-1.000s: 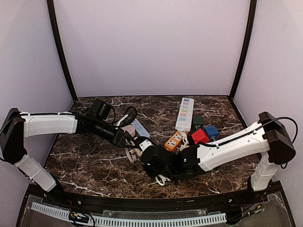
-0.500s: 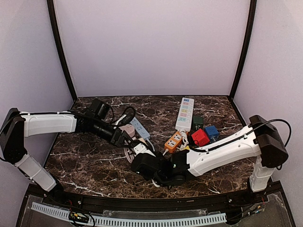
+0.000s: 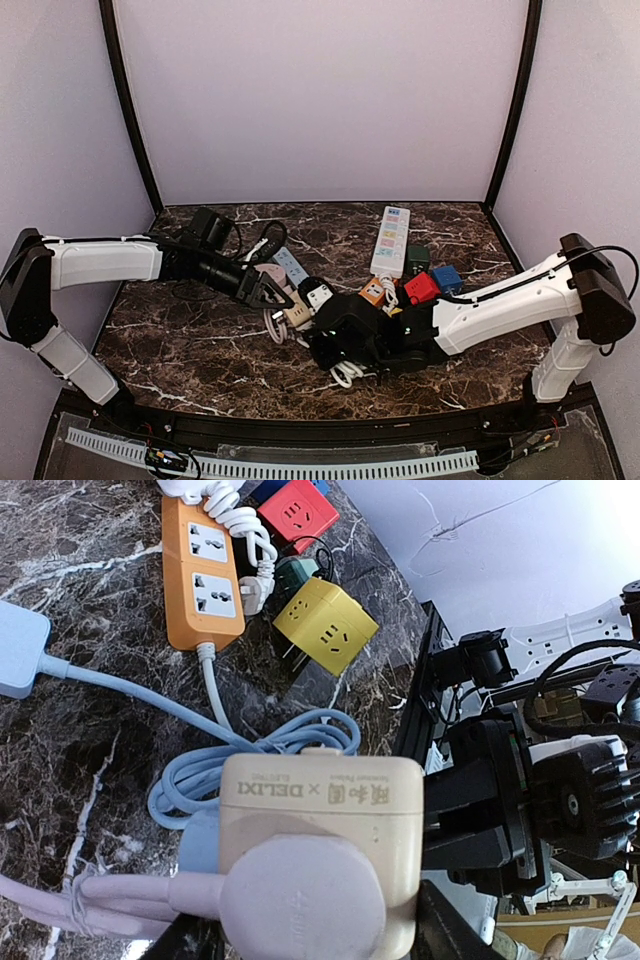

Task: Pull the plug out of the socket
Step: Remove the plug from the socket.

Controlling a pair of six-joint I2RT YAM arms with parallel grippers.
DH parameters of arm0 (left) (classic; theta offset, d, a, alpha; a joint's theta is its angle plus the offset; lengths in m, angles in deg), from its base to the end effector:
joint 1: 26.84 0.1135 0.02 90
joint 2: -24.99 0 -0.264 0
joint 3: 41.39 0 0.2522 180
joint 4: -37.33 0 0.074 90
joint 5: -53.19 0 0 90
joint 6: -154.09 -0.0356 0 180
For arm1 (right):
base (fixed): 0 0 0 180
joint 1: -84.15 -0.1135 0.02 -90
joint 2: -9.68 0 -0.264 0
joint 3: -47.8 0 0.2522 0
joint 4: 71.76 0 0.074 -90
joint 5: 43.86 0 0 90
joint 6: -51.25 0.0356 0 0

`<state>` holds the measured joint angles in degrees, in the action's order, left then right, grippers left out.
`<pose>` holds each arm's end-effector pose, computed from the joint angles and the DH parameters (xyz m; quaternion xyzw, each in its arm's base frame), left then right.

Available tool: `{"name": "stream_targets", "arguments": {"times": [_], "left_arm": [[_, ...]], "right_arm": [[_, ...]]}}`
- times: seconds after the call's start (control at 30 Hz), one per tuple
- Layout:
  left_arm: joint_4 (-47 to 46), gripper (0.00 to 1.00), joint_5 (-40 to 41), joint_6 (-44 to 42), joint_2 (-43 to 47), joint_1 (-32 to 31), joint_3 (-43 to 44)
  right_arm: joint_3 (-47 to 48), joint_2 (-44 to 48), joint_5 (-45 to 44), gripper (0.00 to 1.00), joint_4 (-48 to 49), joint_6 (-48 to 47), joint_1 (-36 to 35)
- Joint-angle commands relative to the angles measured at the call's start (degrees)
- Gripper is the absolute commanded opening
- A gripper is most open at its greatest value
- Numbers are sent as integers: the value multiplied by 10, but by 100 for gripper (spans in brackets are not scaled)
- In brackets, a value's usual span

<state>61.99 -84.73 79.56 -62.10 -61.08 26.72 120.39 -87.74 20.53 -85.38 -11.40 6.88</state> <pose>0.2463 -0.1996 0.2276 0.2947 0.8027 -0.4899 0.1695 0.0957 0.3537 0.2034 -0.2832 0.8368 0.2135 0.4172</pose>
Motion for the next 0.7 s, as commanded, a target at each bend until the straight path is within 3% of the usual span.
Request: {"name": "stream_targets", "arguments": {"times": [0.0, 0.23, 0.67], "left_arm": [[-20, 12, 52, -31, 4, 14, 5], [-16, 10, 59, -18, -1, 32, 6], [-11, 10, 58, -10, -5, 51, 7]], "right_arm": [[21, 22, 15, 0, 37, 12, -11], [79, -30, -80, 0, -28, -54, -71], [111, -63, -141, 0, -63, -132, -113]]}}
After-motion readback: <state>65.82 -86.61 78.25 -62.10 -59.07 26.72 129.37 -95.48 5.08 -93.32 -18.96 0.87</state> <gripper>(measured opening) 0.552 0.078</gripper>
